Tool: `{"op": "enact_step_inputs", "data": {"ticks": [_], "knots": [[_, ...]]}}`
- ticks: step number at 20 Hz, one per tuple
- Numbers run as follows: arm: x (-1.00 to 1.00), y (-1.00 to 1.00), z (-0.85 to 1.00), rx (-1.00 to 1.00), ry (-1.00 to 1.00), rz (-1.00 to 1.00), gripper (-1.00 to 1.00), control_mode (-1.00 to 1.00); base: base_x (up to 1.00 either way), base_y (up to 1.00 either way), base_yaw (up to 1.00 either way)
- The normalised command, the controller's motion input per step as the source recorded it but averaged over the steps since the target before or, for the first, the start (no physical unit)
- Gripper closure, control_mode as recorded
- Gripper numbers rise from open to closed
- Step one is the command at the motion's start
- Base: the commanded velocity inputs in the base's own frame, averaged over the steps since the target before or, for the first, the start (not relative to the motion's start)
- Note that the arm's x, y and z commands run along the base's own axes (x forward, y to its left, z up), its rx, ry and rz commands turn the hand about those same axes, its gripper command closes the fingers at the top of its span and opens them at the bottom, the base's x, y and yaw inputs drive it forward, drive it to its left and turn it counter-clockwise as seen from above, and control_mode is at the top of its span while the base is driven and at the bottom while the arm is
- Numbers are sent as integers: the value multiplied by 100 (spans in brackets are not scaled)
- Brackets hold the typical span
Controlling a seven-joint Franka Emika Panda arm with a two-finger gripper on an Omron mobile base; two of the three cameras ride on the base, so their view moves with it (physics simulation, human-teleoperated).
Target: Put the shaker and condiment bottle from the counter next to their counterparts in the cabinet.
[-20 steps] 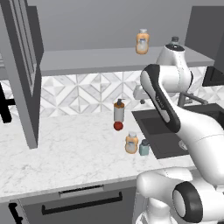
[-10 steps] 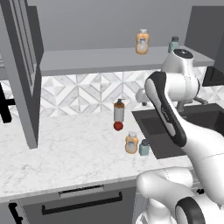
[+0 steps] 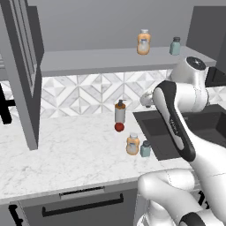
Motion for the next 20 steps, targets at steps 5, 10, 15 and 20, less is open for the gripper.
{"op": "enact_step_inputs", "data": {"ticks": [5, 10, 15, 20], "knots": [[-6, 0, -3, 0, -20, 7, -100, -100, 0, 0, 0], [-8, 0, -13, 0, -26, 12, -100, -100, 0, 0, 0], [-2, 0, -20, 0, -21, 12, -100, -100, 0, 0, 0], [-23, 0, -9, 0, -13, 10, -100, -100, 0, 0, 0]]}}
